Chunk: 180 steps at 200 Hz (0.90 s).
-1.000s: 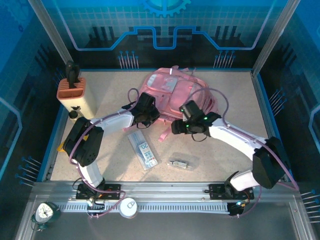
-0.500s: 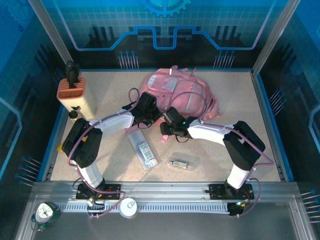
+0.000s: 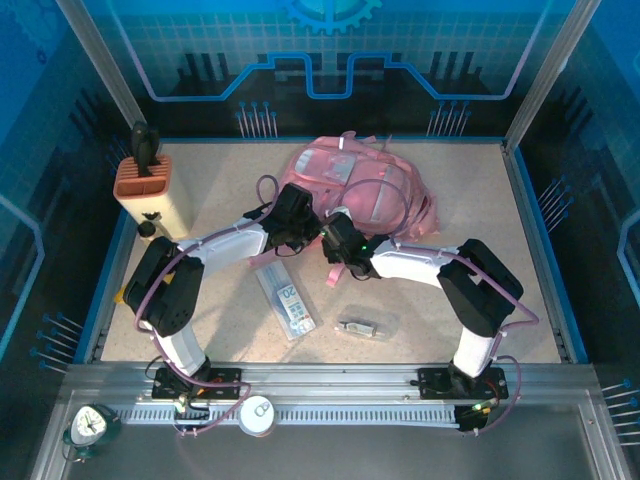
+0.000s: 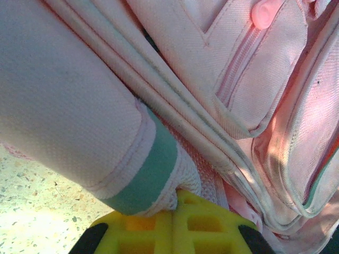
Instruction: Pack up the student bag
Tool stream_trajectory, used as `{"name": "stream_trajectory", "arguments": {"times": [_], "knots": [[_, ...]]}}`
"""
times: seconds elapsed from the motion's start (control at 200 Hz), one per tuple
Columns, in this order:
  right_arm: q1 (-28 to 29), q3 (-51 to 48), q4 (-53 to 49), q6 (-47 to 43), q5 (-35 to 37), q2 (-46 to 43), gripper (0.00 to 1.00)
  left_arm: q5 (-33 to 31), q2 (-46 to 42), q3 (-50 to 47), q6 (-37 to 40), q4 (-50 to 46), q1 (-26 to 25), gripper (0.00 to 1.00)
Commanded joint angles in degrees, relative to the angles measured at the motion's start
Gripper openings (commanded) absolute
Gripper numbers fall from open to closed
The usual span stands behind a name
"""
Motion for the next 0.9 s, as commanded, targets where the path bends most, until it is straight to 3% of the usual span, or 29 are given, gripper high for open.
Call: {"name": "stream_trajectory", "arguments": {"times": [0.0,0.275,0.46,0.75,0.896], "knots": [[0.35,0.56,9.48,-3.91,1.92,1.03,0.31,2.21,-3.01,2.37,0.27,2.57,-1.14,0.0],[-0.08,0.85,10.44,-4.11,-0.12,1.98,0.11,1.91,-3.02,2.45,0.29,2.53,-1.14,0.0],[-0.15,-0.11,4.71,-2.11,-0.03,-1.2,0.0,0.32,-3.46,2.57,0.97,1.4,-0.71,0.0],[-1.56,-6.37,-6.45,4.61,-1.39,-8.05,0.0,-0.08,-4.9,0.34,1.96,1.7,2.21,0.0],[-5.0,-9.71,-9.85,6.35,-2.94,-11.51,0.0,-0.26,-5.54,-0.99,2.55,1.09,4.3,0.0]]}}
